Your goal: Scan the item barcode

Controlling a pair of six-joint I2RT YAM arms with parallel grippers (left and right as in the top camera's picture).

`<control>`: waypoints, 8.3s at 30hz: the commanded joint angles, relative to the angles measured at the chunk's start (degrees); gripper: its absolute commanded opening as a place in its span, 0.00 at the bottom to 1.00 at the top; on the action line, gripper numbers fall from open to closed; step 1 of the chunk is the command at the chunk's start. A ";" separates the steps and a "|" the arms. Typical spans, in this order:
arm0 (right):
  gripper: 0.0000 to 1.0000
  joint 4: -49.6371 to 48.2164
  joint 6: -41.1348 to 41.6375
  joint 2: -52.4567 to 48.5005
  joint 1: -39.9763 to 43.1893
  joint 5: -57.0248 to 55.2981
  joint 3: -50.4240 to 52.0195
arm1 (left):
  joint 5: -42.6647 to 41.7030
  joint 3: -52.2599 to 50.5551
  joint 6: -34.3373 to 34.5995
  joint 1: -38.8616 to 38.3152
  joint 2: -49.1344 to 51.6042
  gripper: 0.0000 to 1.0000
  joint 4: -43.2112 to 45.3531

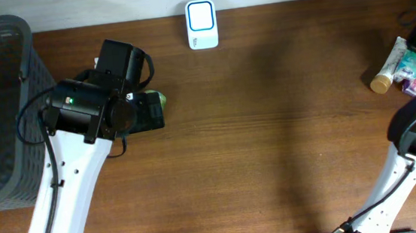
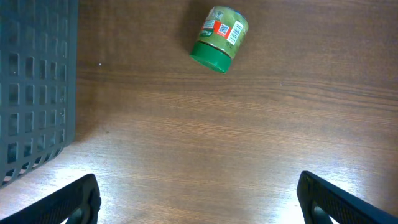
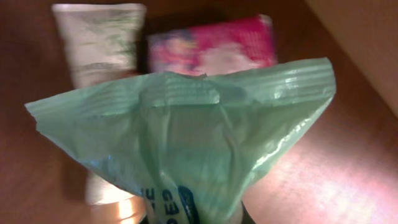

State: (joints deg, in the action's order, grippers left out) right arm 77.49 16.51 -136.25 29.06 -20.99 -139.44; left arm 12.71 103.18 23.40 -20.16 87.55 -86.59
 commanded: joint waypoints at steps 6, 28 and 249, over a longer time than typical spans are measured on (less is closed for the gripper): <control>0.06 -3.02 0.48 -0.04 4.35 2.54 8.20 | 0.59 -0.07 -0.11 0.09 -0.15 0.99 -0.07; 0.56 -12.09 -4.26 0.15 -3.93 15.23 12.87 | 0.59 -0.07 -0.11 0.09 -0.15 0.99 -0.07; 0.99 18.56 -5.03 43.56 -43.54 18.84 23.80 | 0.61 -0.07 -0.11 0.09 -0.15 0.99 -0.07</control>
State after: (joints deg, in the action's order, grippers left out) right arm 96.90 10.76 -96.40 -14.35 -2.13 -122.52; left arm 12.71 103.18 23.40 -20.16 87.55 -86.63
